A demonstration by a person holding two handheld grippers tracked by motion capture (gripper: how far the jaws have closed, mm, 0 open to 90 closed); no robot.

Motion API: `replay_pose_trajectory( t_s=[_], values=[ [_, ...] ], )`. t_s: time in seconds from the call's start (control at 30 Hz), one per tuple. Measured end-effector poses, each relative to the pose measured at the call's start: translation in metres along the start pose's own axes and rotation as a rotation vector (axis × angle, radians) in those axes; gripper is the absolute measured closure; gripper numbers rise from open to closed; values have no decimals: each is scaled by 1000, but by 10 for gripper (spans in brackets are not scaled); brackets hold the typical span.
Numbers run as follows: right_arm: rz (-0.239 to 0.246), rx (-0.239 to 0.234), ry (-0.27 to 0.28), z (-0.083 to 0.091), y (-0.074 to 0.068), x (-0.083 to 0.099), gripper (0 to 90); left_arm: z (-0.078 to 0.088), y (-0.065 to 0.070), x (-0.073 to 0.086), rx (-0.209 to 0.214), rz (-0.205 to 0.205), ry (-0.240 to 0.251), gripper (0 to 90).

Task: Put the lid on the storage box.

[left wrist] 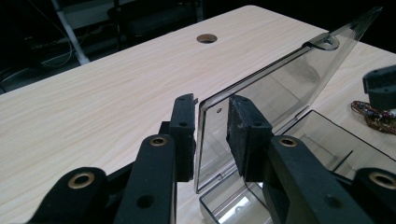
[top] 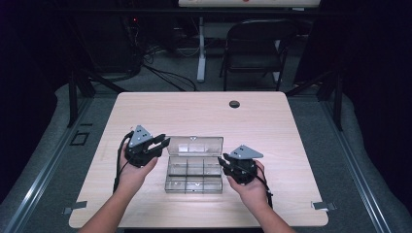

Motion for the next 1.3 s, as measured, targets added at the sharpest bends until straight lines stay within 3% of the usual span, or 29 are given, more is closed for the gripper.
replay_pose_trajectory(
  t_s=[0.17, 0.5, 1.3],
  values=[
    [-28, 18, 1, -8, 9, -6, 734, -3, 1, 1, 0, -1, -5, 722],
    [-83, 11, 18, -15, 18, -9, 693, -6, -1, 4, -5, -1, -14, 721],
    [-76, 9, 2, -30, 15, -5, 701, -14, -7, 21, -3, 31, -50, 713]
  ],
)
Point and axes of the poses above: each handheld gripper's, and its own axes: z roughly backward along the jaws, x roughly out of its underside, y roughly to its right, the point moved 4 cm from there along -z, roughly forward along the jaws, and after that the axes turned 14 degrees about z, right-handed, at the moved point
